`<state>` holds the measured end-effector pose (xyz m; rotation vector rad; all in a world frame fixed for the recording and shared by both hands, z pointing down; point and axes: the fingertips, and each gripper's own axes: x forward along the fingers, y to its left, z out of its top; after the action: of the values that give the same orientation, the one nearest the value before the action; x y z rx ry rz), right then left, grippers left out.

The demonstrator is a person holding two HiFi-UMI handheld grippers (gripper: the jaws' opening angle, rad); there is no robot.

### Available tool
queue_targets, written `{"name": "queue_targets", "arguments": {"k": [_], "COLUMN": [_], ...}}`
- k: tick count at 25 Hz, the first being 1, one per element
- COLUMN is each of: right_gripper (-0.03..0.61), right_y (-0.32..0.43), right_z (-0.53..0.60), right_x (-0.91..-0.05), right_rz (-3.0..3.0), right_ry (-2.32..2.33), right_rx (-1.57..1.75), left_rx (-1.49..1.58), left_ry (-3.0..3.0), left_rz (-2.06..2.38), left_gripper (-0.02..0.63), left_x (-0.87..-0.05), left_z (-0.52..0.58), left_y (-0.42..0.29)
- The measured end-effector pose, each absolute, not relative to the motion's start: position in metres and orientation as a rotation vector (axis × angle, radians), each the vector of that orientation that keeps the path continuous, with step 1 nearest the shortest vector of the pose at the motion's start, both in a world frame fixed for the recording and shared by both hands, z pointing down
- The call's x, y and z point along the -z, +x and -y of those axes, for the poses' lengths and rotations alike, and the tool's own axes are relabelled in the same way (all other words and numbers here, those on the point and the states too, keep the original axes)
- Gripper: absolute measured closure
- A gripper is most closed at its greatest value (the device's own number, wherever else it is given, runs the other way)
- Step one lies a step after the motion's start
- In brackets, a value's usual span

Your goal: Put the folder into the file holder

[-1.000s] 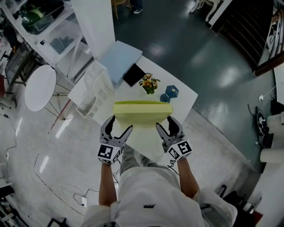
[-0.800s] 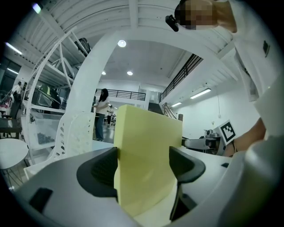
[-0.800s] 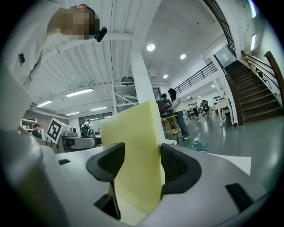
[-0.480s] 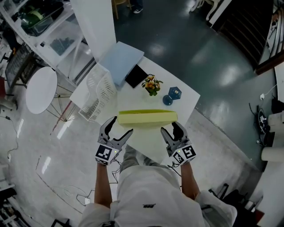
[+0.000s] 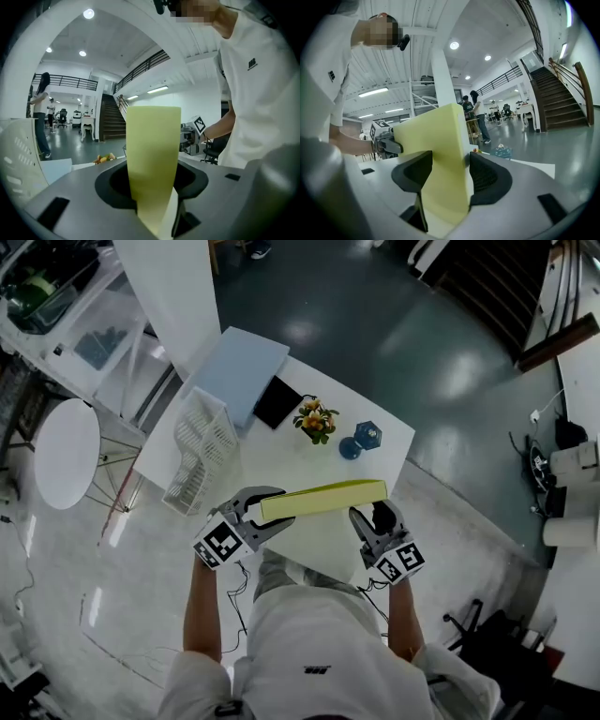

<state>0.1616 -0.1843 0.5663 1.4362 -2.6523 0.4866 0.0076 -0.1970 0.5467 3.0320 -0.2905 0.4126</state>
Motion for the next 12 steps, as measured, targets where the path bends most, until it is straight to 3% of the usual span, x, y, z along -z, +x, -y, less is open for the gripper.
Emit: {"name": "queue_targets", "arguments": {"k": [12], "right_gripper": [0.334], "right_y": [0.131], "right_z": [0.180], "right_x": [-0.541], "right_rz": [2.611], "right_ry": [1.524], "right_rx": [-0.370], "left_rx": [-0.266], "left_ry": [2.958], "left_rz": [0.671], "left_gripper": [0.428], "left_x": [-0.513], "left_z": [0.179], "left_y": [-0.036]}}
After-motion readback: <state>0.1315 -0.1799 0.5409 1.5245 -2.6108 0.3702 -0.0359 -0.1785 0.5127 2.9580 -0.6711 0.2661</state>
